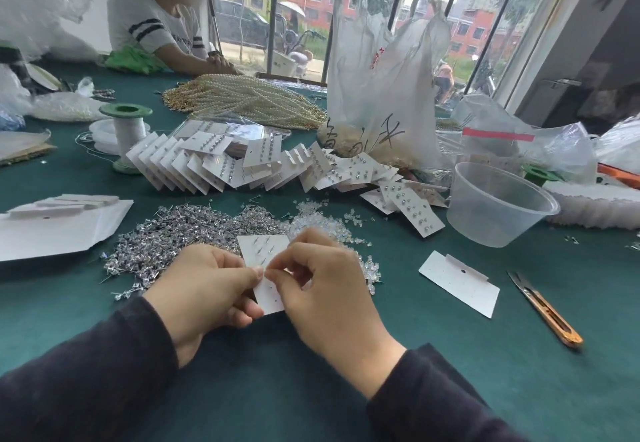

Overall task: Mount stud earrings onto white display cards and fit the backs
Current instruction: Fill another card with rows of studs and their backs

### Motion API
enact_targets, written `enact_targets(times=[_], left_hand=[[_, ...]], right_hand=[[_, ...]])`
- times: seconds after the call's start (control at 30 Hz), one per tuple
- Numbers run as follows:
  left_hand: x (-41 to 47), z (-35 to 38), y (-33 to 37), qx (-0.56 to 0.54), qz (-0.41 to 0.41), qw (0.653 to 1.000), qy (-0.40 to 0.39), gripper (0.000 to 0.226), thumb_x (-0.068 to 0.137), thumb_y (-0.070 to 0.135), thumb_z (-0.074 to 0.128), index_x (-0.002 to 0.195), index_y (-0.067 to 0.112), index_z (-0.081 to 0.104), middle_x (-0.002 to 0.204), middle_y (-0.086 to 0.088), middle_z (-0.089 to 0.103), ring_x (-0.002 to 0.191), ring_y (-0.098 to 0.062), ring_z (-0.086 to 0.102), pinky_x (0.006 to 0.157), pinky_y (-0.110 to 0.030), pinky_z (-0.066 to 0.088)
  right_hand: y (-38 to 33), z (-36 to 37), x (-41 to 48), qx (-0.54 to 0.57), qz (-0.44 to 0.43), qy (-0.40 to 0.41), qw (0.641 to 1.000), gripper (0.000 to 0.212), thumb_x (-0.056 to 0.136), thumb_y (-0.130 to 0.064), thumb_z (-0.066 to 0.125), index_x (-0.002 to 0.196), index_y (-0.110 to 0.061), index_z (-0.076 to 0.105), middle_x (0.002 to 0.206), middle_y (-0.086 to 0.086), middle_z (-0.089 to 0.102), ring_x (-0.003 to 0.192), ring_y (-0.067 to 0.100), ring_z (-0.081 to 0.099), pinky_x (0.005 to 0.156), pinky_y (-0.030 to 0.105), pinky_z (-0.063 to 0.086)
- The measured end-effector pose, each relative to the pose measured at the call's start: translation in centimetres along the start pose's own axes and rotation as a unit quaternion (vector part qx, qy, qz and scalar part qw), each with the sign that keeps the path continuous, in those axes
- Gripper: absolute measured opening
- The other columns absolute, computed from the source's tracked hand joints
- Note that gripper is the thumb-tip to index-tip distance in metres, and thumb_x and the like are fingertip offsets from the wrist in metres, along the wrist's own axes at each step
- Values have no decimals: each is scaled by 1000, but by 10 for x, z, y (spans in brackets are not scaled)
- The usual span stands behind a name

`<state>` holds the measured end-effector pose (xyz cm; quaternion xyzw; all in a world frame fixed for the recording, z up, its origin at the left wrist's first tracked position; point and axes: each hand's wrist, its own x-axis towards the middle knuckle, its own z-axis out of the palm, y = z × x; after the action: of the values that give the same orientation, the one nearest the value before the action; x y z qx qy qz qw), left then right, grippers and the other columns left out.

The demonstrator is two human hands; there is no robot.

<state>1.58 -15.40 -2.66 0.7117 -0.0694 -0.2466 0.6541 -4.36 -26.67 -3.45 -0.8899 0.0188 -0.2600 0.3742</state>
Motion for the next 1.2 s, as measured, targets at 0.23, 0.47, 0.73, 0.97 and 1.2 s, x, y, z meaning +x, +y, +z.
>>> enact_targets(times=[0.23,0.47,0.73,0.97,1.2], left_hand=[[-2,-2,1,-2,-9,1000,-11,20,86,-5,52,67,-4,52,49,-13,47,26,-9,47,27,-11,32],[-2,-2,6,-38,-28,999,-25,18,86,-2,55,67,-2,54,40,-8,52,26,-10,47,28,-11,34],[-3,-2,7,-41,-25,999,-20,14,86,-1,56,72,0,52,35,-4,50,26,-10,47,27,-12,34],[-3,-2,4,-28,-16,999,-16,17,87,-1,55,70,-1,51,44,-8,47,27,-10,47,28,-11,33],[-4,-1,3,-21,-8,1000,-18,28,87,-2,53,60,3,49,35,-1,47,27,-8,47,28,-10,31]], right_hand=[[-1,3,-2,-12,-6,-6,1000,6,77,-8,68,72,-7,71,71,-6,52,62,7,46,58,18,38],[-1,1,0,-11,0,3,1000,5,79,-14,67,76,-11,70,79,-2,54,64,6,45,61,18,40],[-2,3,-1,-37,-19,37,998,11,77,-11,65,68,-13,60,70,-11,41,58,3,41,57,11,34],[0,7,-2,-54,-38,27,997,11,76,-8,64,69,-13,58,74,-7,44,57,1,40,55,13,35],[0,8,-2,-62,-49,28,996,9,77,-7,63,70,-11,59,75,-10,43,60,5,40,58,15,35]])
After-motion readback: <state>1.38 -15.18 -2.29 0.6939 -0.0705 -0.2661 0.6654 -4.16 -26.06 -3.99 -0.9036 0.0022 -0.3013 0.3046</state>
